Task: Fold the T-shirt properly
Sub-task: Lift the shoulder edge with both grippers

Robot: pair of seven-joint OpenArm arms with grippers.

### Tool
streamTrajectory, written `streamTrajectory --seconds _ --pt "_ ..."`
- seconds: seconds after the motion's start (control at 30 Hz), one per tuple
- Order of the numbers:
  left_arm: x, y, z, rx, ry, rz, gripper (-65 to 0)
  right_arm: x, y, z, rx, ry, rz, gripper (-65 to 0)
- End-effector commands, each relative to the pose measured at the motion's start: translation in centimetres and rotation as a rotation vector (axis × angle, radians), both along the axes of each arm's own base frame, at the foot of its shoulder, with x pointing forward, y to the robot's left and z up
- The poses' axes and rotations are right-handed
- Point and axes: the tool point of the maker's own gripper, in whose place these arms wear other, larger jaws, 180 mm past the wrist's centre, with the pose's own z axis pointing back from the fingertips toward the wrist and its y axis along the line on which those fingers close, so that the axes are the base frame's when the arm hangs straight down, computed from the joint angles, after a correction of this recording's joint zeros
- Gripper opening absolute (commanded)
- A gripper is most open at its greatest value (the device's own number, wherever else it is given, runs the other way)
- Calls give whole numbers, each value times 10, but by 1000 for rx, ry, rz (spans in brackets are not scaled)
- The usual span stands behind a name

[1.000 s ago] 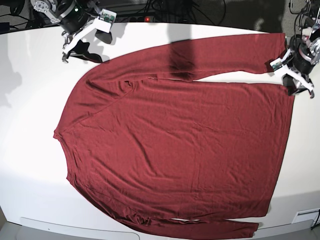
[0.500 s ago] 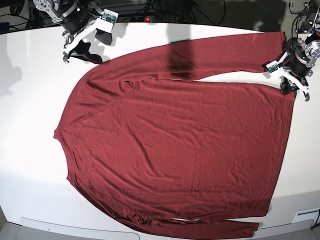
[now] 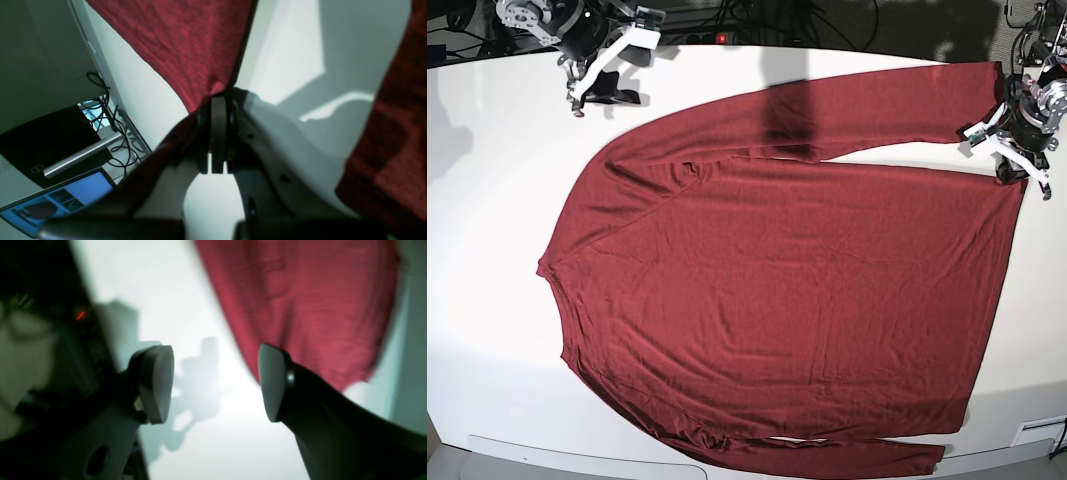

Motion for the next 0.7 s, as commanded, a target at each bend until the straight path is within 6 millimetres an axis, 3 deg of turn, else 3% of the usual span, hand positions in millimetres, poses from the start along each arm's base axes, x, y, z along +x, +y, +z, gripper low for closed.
streamTrajectory --seconds 0.0,0.13,0.37,0.67 --pt "-13 8 -7 28 48 11 -650 8 -3 2 -5 -27 18 -256" --pt "-14 7 -8 2 50 36 -650 22 -11 -12 -30 -29 20 -255" --pt "-15 11 -8 15 53 47 -650 41 -6 -36 -80 -27 77 -256" --pt "-15 11 -8 19 53 50 -650 69 -12 -44 -118 -47 65 -256"
